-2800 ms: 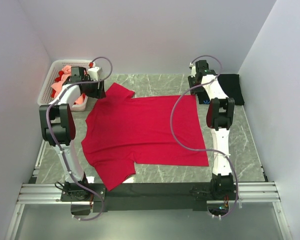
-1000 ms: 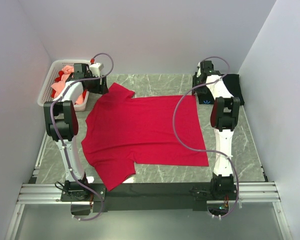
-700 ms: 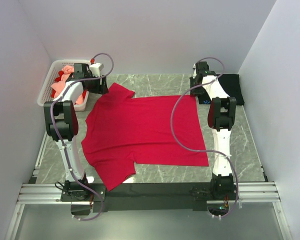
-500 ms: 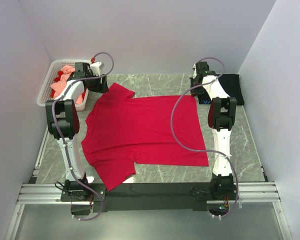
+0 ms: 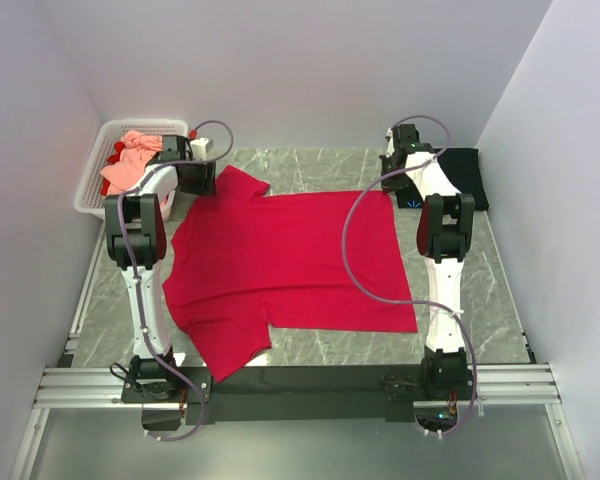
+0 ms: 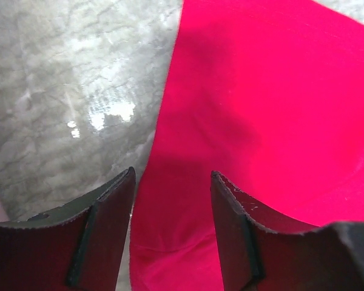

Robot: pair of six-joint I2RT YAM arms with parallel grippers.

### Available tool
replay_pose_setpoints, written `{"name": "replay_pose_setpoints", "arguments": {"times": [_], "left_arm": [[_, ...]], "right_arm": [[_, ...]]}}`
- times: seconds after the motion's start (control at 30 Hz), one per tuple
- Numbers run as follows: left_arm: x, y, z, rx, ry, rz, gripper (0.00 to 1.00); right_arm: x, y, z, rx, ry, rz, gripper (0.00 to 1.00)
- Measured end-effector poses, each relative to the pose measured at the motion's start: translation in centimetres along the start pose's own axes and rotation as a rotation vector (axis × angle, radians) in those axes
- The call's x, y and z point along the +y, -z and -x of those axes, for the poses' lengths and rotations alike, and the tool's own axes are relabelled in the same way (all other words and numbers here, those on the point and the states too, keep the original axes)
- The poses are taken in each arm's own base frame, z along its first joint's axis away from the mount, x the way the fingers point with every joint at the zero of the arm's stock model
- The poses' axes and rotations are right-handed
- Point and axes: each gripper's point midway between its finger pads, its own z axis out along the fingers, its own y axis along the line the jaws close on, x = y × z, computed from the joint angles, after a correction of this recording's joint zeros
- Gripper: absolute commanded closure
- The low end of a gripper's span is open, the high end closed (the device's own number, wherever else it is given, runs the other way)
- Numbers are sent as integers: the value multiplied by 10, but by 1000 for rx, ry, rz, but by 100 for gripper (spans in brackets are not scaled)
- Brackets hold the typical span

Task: Fold and stack the t-shirts
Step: Flatten the tshirt out, then fold the tshirt

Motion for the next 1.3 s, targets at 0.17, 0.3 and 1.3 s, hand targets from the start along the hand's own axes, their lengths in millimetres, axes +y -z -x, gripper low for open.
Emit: {"name": "replay_pose_setpoints", "arguments": {"times": [0.17,0.3,1.3], "left_arm": [[4,-2,-1,13,-31,55,46],[7,-3,-1,19,-51,81,49],[-8,38,30,-89,-117,39,99]], "right_arm": [[0,0,0,0,10,1,100],[0,0,0,0,23,3,100],[-3,42,8,-46,75,63,100]]}}
